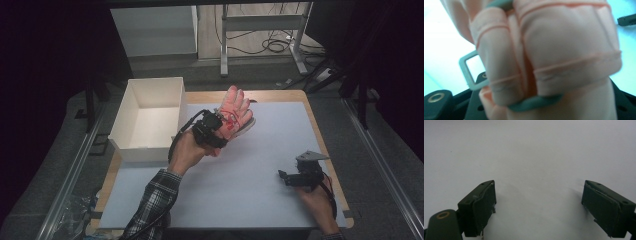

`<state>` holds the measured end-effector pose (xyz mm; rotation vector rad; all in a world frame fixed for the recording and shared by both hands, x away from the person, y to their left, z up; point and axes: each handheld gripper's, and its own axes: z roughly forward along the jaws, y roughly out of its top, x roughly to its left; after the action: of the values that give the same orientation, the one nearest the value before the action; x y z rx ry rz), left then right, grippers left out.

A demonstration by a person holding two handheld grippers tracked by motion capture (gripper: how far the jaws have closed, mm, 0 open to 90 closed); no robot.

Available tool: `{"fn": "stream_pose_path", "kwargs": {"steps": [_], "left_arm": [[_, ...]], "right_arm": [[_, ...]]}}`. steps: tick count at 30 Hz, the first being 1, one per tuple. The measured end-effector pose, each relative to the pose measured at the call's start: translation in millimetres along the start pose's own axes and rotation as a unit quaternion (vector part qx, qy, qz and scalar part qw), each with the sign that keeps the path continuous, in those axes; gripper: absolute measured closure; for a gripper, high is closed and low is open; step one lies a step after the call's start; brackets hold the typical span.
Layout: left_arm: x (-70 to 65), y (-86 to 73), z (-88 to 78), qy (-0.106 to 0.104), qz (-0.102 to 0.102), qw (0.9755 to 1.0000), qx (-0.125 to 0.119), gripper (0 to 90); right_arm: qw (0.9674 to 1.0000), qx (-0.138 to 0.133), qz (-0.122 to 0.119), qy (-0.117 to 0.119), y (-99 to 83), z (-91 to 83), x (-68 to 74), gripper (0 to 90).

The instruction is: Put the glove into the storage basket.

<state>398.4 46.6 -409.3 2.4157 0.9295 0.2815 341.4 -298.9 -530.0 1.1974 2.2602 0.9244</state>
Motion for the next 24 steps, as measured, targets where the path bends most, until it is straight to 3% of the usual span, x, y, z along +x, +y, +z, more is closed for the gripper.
{"fn": "stream_pose_path", "kwargs": {"steps": [11,24], "left_arm": [[22.9,12.5,-28.5,0.021,-0.029,0.9993,-0.01,49.3],[51.9,17.5,-55.9,0.046,-0.068,0.9964,-0.02,49.1]], "right_arm": [[1.0,0.0,-0.001,0.0,0.0,0.0,-0.1,12.5],[1.0,0.0,0.0,0.0,0.0,0.0,0.0,12.5]]}}
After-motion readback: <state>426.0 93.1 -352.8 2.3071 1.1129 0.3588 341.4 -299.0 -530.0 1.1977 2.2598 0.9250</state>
